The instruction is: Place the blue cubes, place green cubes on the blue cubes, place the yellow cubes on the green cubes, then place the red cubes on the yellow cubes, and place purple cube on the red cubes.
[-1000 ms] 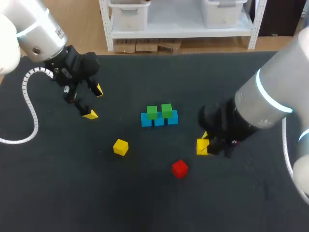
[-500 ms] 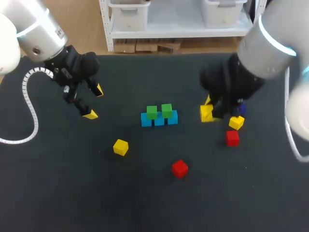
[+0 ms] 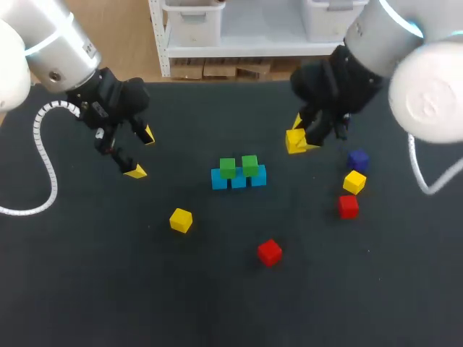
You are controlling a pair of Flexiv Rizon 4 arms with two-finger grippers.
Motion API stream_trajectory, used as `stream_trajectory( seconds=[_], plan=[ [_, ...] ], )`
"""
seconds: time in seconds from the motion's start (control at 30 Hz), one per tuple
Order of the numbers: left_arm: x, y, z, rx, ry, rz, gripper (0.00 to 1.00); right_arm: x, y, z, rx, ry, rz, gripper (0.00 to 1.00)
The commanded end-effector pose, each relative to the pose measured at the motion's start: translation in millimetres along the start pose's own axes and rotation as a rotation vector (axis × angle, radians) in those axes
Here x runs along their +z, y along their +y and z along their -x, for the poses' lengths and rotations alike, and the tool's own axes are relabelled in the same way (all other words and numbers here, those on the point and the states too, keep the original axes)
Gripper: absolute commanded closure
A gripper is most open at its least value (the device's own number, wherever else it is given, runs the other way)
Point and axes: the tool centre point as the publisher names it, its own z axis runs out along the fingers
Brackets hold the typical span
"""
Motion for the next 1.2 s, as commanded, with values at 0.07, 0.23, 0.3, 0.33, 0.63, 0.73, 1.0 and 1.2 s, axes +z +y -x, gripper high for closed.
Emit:
stream_trajectory(
  seconds=[0.07, 0.23, 0.3, 0.33, 0.63, 0.73, 1.0, 1.2],
  plan=[
    [0, -0.3, -0.8, 0.002, -0.001, 0.002, 0.0, 15, -18, 10, 0.054, 0.005, 0.155, 1.0],
    [0, -0.3, -0.8, 0.002, -0.001, 0.002, 0.0, 32, -17, 25, 0.114, 0.012, 0.15, 1.0],
    [0, -0.3, -0.8, 0.002, -0.001, 0.002, 0.0, 40, -15, 34, 0.12, 0.002, 0.149, 1.0],
    [0, -0.3, -0.8, 0.002, -0.001, 0.002, 0.0, 43, -14, 38, 0.119, 0.001, 0.145, 1.0],
    [0, -0.3, -0.8, 0.002, -0.001, 0.002, 0.0, 65, -13, 60, 0.134, -0.008, 0.139, 1.0],
    [0, -0.3, -0.8, 0.002, -0.001, 0.002, 0.0, 70, -12, 64, 0.139, -0.008, 0.134, 1.0],
    [0, -0.3, -0.8, 0.002, -0.001, 0.002, 0.0, 82, -13, 67, 0.153, -0.002, 0.144, 1.0],
    [0, -0.3, -0.8, 0.002, -0.001, 0.002, 0.0, 88, -16, 65, 0.165, 0.02, 0.142, 1.0]
  ],
)
